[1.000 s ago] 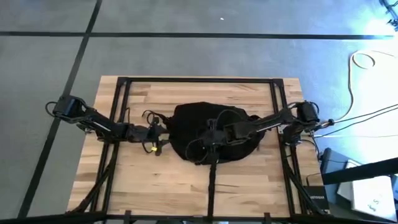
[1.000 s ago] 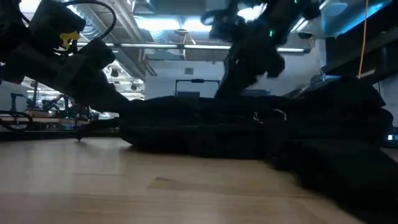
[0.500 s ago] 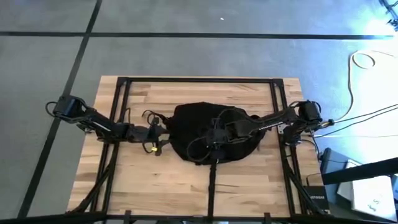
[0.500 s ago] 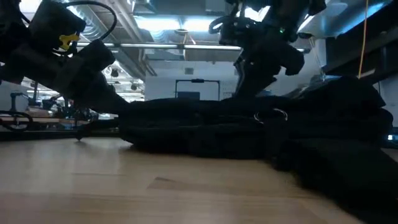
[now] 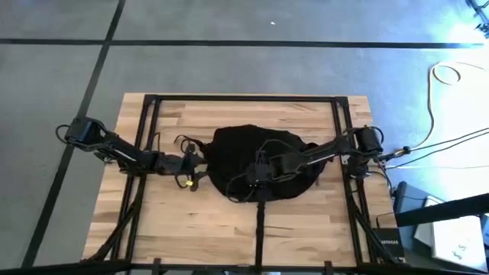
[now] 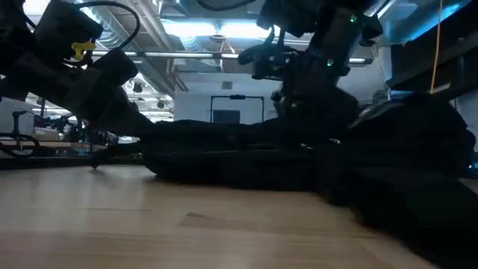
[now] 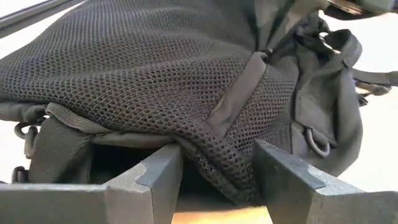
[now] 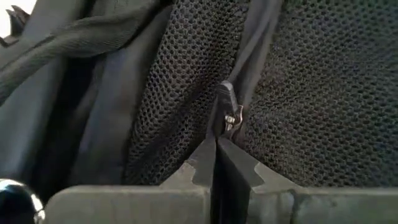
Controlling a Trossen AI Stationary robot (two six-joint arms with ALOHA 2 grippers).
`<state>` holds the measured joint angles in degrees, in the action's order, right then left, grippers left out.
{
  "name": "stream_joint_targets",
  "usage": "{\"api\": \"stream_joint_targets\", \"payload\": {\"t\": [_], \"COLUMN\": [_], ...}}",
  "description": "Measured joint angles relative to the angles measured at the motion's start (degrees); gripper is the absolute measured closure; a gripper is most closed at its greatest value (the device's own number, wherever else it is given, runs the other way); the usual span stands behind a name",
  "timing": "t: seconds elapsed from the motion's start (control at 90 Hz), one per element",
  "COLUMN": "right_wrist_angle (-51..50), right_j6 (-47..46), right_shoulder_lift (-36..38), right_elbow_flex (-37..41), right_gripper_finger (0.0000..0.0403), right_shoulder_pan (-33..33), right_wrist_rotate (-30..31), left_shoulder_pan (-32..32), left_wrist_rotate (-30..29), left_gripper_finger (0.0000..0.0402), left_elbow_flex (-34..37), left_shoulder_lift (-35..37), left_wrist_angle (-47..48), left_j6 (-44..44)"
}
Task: Unpack backpack
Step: Close the black bag
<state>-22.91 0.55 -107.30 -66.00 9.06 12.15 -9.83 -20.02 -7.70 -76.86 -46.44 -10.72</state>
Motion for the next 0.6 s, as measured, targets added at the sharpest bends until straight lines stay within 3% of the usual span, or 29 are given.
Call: {"api": "stream_joint_targets", "payload": {"t": [0.6], "right_wrist_angle": [-1.4], "right_j6": [1.0], "right_shoulder_lift": [-0.3], "right_elbow_flex": [-0.8], "right_gripper_finger": [0.0403], "right_shoulder_pan": [-0.8], "right_wrist_rotate": [11.3], "left_shoulder_pan": [0.0], "left_wrist_rotate": [0.1], "left_gripper_finger": [0.0226], "left_elbow_flex": [0.0], "left_shoulder_lift": [0.0], "left_wrist_angle": [0.0], "left_j6": [0.0]}}
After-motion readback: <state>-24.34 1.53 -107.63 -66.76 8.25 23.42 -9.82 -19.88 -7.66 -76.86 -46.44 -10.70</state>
